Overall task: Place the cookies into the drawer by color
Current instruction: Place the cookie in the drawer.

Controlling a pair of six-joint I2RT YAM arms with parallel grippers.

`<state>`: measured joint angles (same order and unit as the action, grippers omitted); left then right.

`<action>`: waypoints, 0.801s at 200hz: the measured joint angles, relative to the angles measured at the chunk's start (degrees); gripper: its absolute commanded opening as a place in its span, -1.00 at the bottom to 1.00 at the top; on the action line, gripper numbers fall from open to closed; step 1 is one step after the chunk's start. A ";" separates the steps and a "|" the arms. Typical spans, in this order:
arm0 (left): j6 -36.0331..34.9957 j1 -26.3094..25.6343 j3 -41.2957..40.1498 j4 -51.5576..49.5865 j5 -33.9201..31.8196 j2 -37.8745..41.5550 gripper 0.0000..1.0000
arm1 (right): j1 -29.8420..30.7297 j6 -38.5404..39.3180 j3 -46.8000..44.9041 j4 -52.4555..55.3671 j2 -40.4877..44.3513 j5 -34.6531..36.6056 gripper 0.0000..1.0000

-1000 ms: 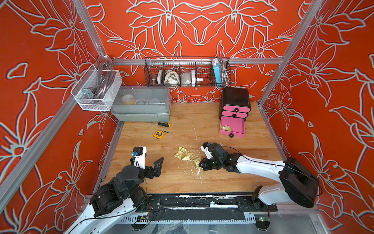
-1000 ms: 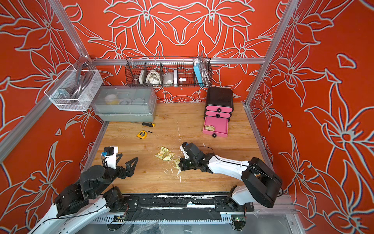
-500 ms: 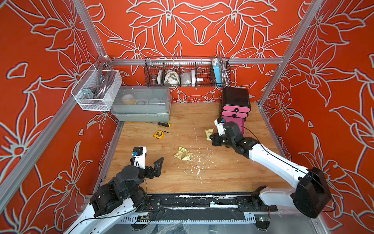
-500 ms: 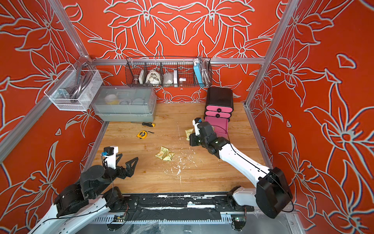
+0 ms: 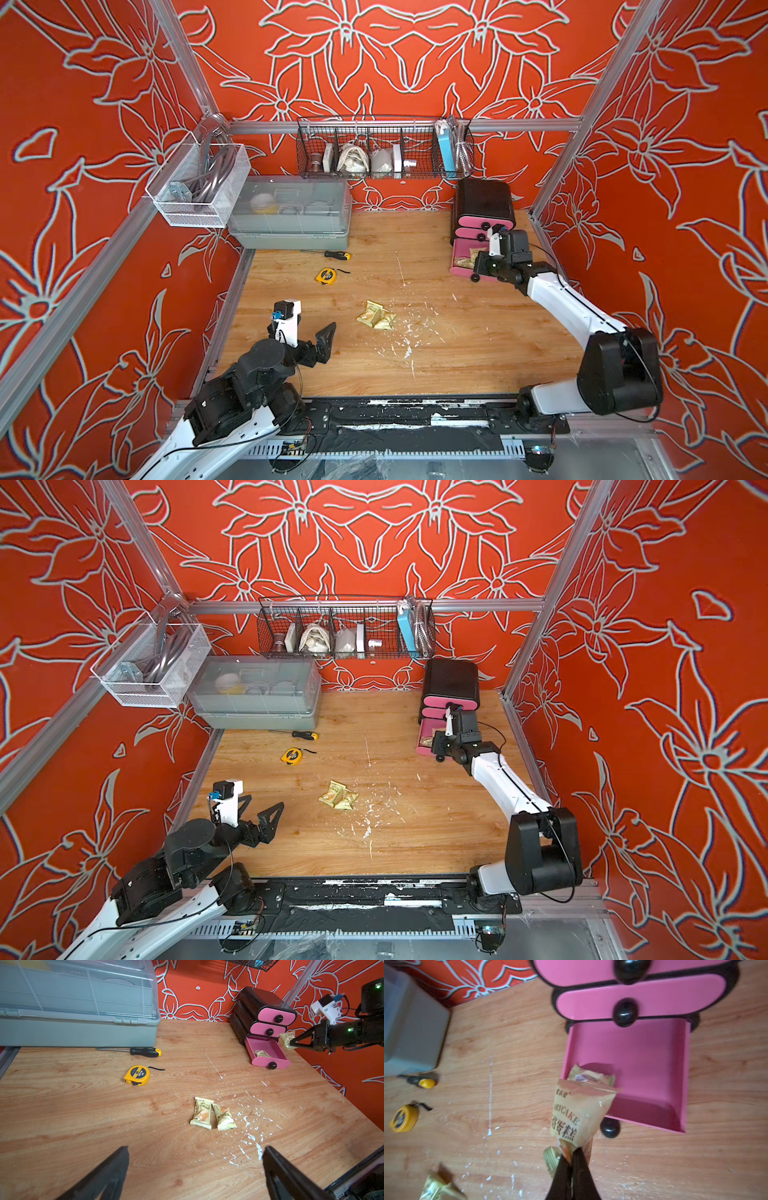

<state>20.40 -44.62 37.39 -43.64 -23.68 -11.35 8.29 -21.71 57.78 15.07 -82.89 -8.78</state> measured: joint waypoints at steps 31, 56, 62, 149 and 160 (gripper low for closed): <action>0.00 0.00 -0.02 0.00 0.28 0.15 0.99 | -4.00 0.66 2.10 0.24 -5.27 1.88 -0.94; 0.00 0.00 -0.02 0.02 0.39 0.55 0.99 | -5.16 1.38 4.83 0.42 -10.12 2.56 -0.92; 0.00 0.00 -0.02 0.02 0.39 0.61 0.99 | -5.42 1.49 5.53 0.42 -11.39 2.56 -0.92; 0.00 0.00 -0.61 0.09 0.44 0.81 0.99 | -5.77 1.53 11.23 0.85 -22.36 -1.07 -0.59; 0.00 0.00 -0.70 0.07 0.44 0.83 0.99 | -5.77 1.53 11.23 0.94 -22.86 -1.44 -0.47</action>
<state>20.40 -44.62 36.69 -43.57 -23.24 -10.52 2.52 -20.18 69.01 16.01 -105.75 -10.22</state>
